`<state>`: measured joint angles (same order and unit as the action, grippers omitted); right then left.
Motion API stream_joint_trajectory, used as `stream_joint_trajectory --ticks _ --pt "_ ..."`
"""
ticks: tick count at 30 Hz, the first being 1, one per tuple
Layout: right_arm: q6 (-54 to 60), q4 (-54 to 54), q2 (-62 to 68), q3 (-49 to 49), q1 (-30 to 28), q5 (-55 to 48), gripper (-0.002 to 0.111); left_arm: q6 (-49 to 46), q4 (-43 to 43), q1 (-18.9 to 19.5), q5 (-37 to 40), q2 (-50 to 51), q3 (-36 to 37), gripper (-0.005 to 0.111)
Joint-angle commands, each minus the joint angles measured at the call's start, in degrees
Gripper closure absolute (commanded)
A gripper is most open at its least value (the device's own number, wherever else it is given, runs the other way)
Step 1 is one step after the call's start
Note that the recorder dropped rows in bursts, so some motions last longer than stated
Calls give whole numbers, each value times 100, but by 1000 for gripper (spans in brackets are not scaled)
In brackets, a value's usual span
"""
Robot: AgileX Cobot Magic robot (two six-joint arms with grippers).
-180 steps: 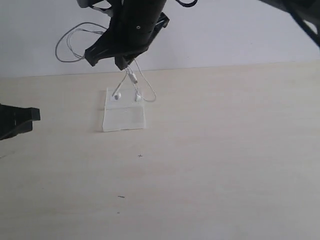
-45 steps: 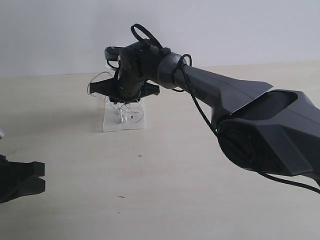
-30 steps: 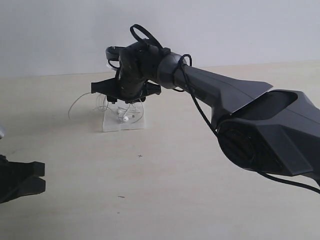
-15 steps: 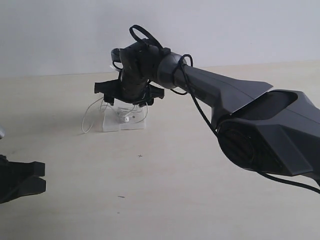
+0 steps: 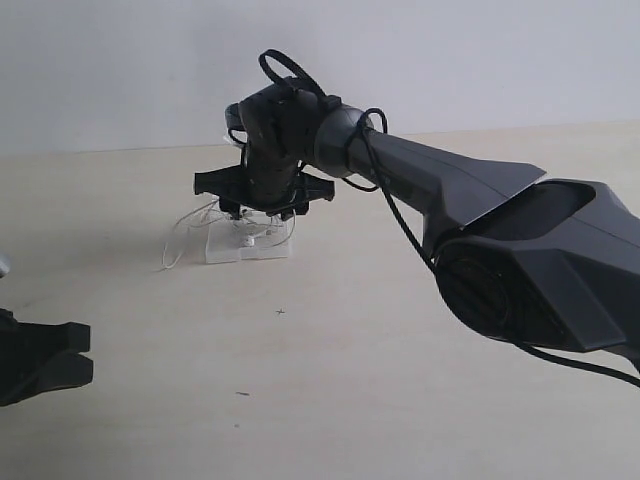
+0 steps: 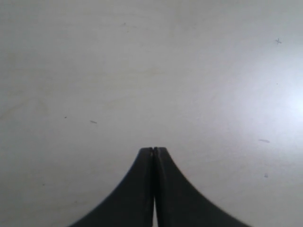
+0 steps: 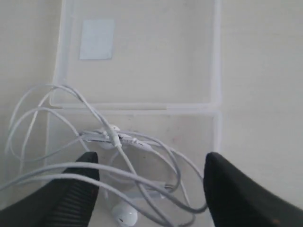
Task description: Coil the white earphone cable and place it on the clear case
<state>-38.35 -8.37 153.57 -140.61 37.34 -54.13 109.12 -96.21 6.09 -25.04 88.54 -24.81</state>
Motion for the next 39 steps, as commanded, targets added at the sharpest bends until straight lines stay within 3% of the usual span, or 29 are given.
stream_joint_trajectory --ticks 1,4,11,13,17,21,23,27,28,35,39 --pt "93 -159 -81 -46 -13 -165 39 -338 386 11 -56 5 2 107" --pt "108 -74 -93 -46 -13 -188 39 -1085 889 11 -193 5 2 107" --pt "108 -53 -177 -46 -13 -163 39 -3174 2308 11 -1479 5 -19 107" --pt "108 -11 -201 -46 -13 -147 39 -3860 2376 11 -1599 18 -93 107" --pt "133 -10 -229 -46 -13 -78 39 -4122 2346 11 -1687 170 -189 107" --pt "295 45 -272 -46 -13 165 40 -4882 2974 11 -2306 625 -203 104" --pt "332 94 -272 -46 -13 190 40 -5334 3460 11 -2634 824 -203 93" --pt "388 94 -287 -46 -13 462 40 -5477 4163 11 -2756 1320 -203 49" --pt "388 94 -287 -46 -13 566 40 -5477 4215 11 -2807 1434 -241 46" --pt "388 202 -301 -46 -13 681 40 -5477 4177 -717 -3058 2339 -1072 54" --pt "388 244 -301 -46 -13 681 40 -5477 4177 -740 -3036 2554 -1402 62"
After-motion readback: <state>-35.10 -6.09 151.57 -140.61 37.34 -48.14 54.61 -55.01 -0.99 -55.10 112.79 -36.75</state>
